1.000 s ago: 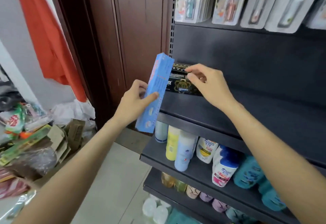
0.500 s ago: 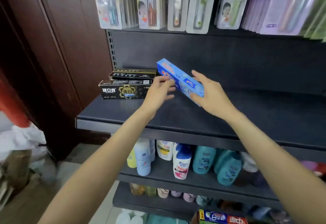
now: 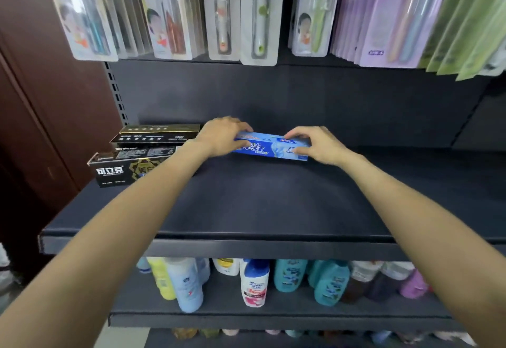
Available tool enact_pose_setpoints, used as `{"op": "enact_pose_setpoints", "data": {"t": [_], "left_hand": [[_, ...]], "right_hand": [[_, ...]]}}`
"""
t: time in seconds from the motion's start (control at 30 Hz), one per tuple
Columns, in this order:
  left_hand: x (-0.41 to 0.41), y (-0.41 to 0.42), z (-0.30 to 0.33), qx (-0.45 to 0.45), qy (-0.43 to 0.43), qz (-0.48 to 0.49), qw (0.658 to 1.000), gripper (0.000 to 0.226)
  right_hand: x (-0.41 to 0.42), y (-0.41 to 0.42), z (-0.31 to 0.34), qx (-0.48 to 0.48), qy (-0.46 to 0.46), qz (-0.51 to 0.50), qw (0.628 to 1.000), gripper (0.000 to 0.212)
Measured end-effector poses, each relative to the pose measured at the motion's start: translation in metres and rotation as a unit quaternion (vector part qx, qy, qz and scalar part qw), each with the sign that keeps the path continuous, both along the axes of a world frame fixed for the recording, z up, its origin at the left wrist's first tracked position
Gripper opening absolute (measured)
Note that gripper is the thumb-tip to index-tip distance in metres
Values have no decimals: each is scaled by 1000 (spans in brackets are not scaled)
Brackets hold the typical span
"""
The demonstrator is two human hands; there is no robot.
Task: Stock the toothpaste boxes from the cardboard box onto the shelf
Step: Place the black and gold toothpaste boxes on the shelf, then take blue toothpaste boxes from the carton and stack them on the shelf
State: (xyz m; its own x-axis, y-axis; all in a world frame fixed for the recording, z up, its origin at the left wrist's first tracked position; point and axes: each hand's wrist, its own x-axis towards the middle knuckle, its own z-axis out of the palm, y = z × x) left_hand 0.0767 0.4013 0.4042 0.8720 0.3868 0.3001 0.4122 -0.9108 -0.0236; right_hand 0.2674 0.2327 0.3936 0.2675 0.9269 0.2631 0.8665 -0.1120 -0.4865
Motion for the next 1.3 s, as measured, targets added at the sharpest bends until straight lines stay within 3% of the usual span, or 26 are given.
{"op": "enact_pose_setpoints", "data": {"t": [0.13,0.3,0.47,0.67,0.8,0.93,1.07,1.13,1.23,1.3], "left_hand": [[22,18,-19,9,-15,65,998,38],[23,10,-37,-44,-56,105,992,39],[-15,-41,-26,-49,-178,62,981,30],[-69,-147,-31,4,-298,25,954,29],[-85,-212,-61,6,-350,-36,936,22],[-84,-257,-126,-44,-240,-136,960,22],[-85,-284,-226,-195,-17,-111,974,28],[-85,-297,-279,-313,58,-43,947,27],[-80,-327,-341,-510,79,79,853,26],[-72,-347,-370,-534,86,134,830,31]], "right_hand": [[3,34,-17,-9,-126,-76,989,35],[-5,38,-26,-78,-184,-81,977,43],[-44,-14,-18,8,-193,-38,980,35],[-110,-110,-49,220,-150,-27,964,23],[-139,-169,-97,242,-100,-54,964,21],[-137,-220,-169,133,-62,-69,987,26],[-110,-270,-264,-124,4,-76,989,25],[-96,-295,-307,-237,20,-72,969,30],[-83,-326,-354,-326,37,-62,942,38],[-77,-337,-376,-355,28,-57,933,42]]}}
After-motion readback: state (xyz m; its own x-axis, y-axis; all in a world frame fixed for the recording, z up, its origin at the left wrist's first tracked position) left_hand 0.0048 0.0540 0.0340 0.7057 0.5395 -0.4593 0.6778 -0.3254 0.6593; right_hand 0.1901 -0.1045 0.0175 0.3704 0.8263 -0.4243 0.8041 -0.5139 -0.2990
